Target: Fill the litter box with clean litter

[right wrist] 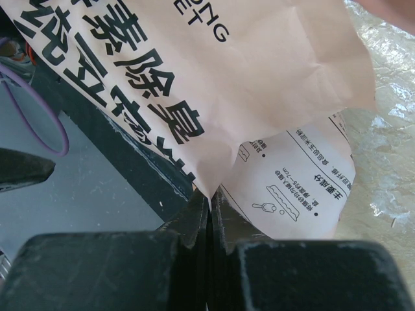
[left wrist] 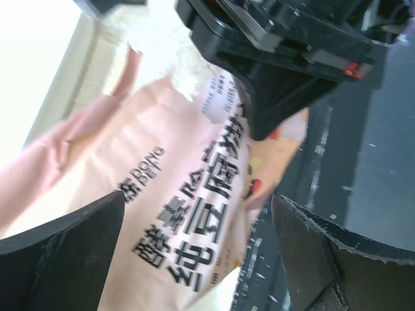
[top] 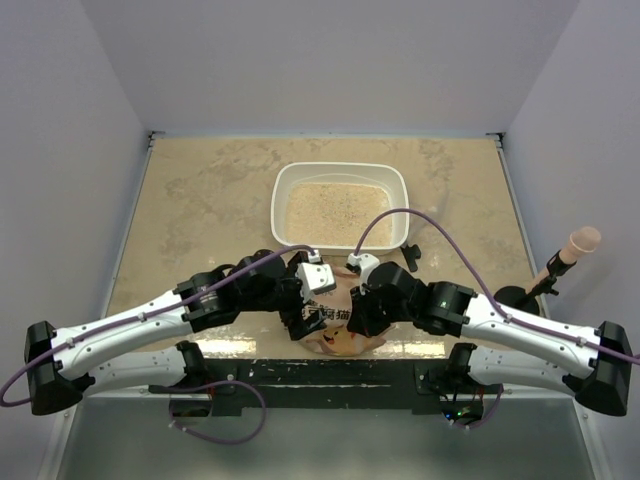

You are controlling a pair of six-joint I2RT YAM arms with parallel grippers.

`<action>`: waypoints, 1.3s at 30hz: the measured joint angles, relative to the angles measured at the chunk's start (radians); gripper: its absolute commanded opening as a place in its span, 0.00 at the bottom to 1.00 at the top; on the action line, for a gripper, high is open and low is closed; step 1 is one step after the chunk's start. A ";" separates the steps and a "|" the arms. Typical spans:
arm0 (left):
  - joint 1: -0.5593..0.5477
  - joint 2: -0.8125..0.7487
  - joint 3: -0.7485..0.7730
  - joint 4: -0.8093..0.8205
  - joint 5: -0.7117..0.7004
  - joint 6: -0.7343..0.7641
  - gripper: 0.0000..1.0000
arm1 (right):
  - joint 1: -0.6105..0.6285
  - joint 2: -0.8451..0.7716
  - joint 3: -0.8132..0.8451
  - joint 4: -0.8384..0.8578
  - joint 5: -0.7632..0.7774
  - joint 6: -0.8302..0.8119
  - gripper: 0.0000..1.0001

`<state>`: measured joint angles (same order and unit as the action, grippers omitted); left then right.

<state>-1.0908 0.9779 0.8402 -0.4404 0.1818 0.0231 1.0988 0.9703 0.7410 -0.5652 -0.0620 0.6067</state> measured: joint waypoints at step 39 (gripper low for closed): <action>0.102 0.146 -0.089 0.066 0.116 0.180 0.97 | 0.000 -0.091 -0.051 0.000 -0.001 0.005 0.00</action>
<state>-0.9886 1.1240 0.7509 -0.3744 0.2977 0.2028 1.0992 0.8791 0.6903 -0.5652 -0.0631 0.6113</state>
